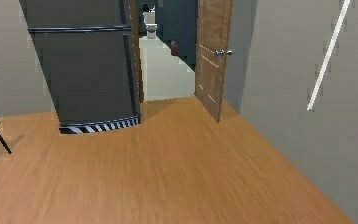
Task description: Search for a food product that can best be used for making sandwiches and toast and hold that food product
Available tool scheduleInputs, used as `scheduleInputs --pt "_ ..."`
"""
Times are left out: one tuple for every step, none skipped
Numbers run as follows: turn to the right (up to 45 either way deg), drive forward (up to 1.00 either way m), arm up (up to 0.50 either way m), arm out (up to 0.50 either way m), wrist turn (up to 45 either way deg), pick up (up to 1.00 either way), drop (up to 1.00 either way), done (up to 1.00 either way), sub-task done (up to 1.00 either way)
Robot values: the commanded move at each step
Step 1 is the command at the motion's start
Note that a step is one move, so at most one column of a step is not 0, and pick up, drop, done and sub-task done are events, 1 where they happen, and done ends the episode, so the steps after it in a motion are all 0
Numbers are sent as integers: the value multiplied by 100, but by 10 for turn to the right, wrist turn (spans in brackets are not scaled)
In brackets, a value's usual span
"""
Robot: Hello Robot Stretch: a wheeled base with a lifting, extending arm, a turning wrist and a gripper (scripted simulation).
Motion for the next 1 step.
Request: scheduleInputs --pt "0 0 0 0 120 0 0 0 0"
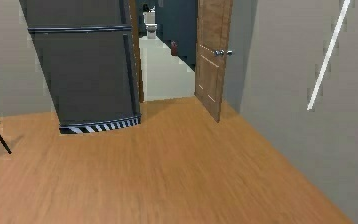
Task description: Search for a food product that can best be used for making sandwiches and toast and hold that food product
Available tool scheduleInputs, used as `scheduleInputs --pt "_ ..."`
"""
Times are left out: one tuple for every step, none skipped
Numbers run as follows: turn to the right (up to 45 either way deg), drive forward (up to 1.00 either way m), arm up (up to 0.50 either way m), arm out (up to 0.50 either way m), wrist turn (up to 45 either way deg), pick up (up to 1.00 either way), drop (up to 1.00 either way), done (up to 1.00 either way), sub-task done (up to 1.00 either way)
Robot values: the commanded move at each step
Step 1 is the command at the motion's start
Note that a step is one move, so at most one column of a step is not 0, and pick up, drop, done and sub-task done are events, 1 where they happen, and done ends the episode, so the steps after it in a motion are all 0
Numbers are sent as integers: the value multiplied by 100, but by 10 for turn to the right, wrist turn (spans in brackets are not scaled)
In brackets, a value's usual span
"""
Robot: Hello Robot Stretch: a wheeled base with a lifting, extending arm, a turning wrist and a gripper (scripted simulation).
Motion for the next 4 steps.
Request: scheduleInputs --pt "0 0 -10 0 0 0 0 0 0" --pt "0 0 0 0 0 100 0 0 0" --pt "0 0 10 0 0 0 0 0 0" --pt "0 0 0 0 0 0 0 100 0"
